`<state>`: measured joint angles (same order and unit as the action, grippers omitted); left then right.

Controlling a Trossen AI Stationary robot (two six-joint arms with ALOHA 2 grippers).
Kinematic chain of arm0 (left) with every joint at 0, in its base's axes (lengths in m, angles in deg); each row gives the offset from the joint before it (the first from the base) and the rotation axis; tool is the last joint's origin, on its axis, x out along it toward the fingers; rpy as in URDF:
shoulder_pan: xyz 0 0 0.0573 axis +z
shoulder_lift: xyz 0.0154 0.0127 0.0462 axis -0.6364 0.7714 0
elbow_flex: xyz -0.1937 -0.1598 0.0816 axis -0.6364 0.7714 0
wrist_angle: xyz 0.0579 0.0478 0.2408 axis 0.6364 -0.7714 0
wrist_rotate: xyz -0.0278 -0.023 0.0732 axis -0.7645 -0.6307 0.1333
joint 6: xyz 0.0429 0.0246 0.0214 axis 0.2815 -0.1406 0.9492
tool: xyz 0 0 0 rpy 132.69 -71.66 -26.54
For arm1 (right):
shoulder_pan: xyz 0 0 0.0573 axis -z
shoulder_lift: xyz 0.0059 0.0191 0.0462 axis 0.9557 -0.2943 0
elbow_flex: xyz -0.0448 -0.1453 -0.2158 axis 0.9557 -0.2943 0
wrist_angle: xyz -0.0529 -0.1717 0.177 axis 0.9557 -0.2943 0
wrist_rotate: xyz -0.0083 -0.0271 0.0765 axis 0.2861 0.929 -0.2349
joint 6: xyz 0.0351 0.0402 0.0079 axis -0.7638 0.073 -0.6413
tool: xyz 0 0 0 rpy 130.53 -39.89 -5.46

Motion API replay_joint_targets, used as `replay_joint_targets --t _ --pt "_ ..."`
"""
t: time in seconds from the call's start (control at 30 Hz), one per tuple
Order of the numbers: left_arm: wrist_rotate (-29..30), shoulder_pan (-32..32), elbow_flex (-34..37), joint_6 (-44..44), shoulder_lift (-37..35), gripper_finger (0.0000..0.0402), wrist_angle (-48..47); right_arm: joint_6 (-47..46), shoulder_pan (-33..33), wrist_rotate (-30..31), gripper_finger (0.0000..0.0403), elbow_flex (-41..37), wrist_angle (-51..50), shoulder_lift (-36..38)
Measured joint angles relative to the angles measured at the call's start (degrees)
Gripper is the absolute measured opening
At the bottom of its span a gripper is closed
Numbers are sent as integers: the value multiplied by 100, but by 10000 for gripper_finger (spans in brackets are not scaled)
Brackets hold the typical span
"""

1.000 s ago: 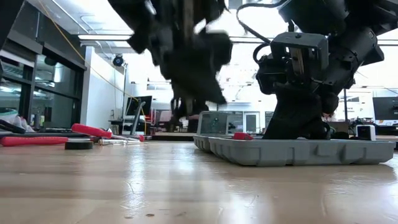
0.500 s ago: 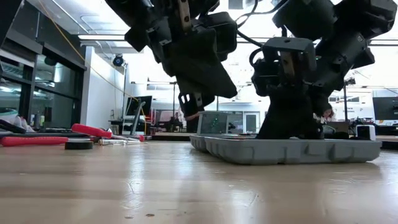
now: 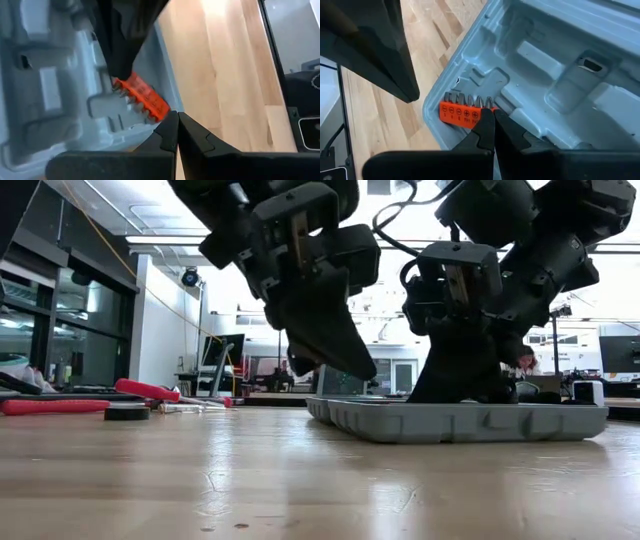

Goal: Prefit tool cases
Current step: Put the orange multi-bit set into the gray tool case

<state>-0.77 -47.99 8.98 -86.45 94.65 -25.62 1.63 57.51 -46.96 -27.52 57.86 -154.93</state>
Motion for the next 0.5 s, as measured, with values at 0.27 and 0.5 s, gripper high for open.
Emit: replay_joint_targets --t 0.27,0.5 --pt "10 35 0 -7 0 0 -42 10 -162 246 0 -28 -570 554" --pt "300 114 0 -6 0 0 -57 -149 -607 160 0 -17 -640 463"
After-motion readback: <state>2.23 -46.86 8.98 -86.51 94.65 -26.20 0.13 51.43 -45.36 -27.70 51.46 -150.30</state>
